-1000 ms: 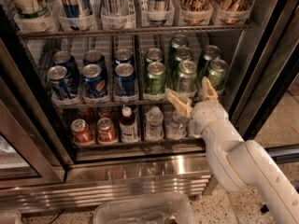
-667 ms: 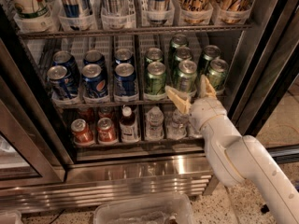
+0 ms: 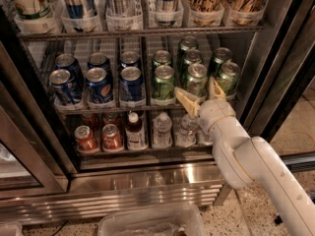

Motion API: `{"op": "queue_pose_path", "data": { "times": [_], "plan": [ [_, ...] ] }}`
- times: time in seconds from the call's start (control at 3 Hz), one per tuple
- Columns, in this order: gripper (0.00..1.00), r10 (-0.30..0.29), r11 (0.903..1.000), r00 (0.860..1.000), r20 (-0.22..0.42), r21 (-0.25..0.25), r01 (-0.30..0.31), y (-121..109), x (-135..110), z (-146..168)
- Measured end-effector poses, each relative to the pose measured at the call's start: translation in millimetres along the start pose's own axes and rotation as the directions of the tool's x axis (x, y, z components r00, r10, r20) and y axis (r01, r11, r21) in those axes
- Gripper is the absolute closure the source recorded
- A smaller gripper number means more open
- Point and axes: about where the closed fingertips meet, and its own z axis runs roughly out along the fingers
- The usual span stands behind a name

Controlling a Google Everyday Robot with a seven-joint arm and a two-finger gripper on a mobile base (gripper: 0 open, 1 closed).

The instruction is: Pick green can from middle shelf of fridge

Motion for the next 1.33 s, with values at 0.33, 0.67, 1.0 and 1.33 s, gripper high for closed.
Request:
{"op": "queue_pose_path", "data": {
  "times": [0.33, 0.67, 1.0, 1.33],
  "plan": [
    [0.23, 0.011, 0.9998, 1.000, 0.003, 0.019, -0.011, -8, 0, 7],
    [0.23, 0.012, 0.9996, 1.000, 0.008, 0.024, -0.012, -12, -2, 17],
    [0.42, 0.004, 0.9999, 1.000, 0.009, 0.012, -0.004, -10, -2, 25],
    [0.66, 0.004, 0.9999, 1.000, 0.009, 0.012, -0.004, -10, -2, 25]
  ]
}}
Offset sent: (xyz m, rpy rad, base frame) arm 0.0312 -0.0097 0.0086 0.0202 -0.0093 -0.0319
